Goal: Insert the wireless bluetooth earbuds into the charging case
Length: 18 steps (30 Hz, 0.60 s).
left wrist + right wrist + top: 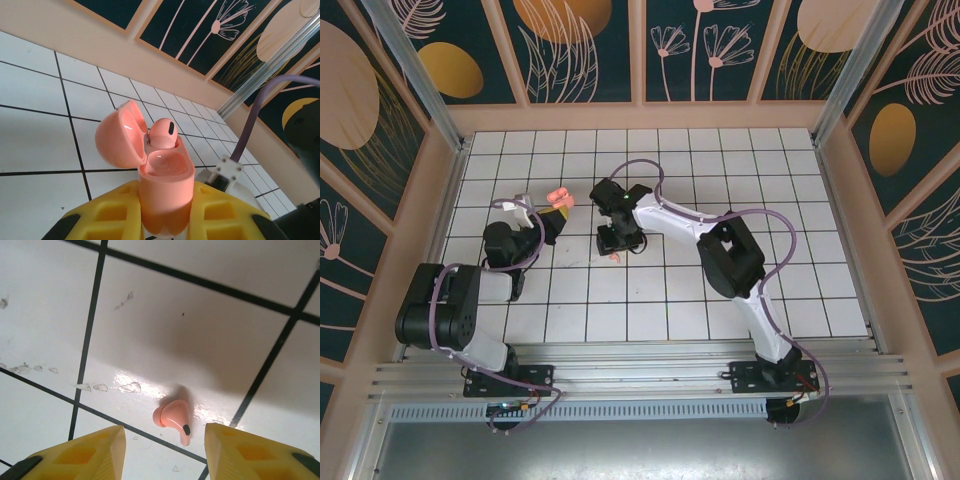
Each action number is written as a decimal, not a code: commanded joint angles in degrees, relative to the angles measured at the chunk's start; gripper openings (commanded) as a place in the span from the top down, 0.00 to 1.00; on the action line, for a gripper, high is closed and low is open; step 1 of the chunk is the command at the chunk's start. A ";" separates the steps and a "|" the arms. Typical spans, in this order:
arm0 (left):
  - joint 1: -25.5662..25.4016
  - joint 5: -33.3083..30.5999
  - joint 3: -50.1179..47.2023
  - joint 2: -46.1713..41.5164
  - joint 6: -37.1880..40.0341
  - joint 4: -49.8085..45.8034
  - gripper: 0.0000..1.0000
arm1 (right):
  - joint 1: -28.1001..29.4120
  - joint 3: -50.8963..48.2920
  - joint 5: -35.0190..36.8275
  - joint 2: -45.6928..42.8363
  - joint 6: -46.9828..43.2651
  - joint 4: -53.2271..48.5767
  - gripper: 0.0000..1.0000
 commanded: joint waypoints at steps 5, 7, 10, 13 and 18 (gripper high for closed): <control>0.48 -0.27 0.09 -2.24 2.47 -2.53 0.97 | 1.31 6.30 5.46 3.41 -1.44 -6.90 0.54; 0.48 -0.41 0.28 -2.56 3.18 -3.62 0.97 | 1.78 8.28 6.08 4.95 -1.95 -8.10 0.55; 0.48 -0.50 0.41 -3.04 3.70 -4.55 0.97 | 2.22 9.99 6.25 6.47 -2.35 -8.85 0.55; 0.48 -0.69 0.44 -3.47 4.10 -5.30 0.97 | 2.53 10.29 6.86 7.17 -2.38 -8.98 0.55; 0.48 -1.32 0.63 -4.22 5.43 -7.14 0.97 | 2.56 10.50 7.44 8.18 -2.44 -8.88 0.56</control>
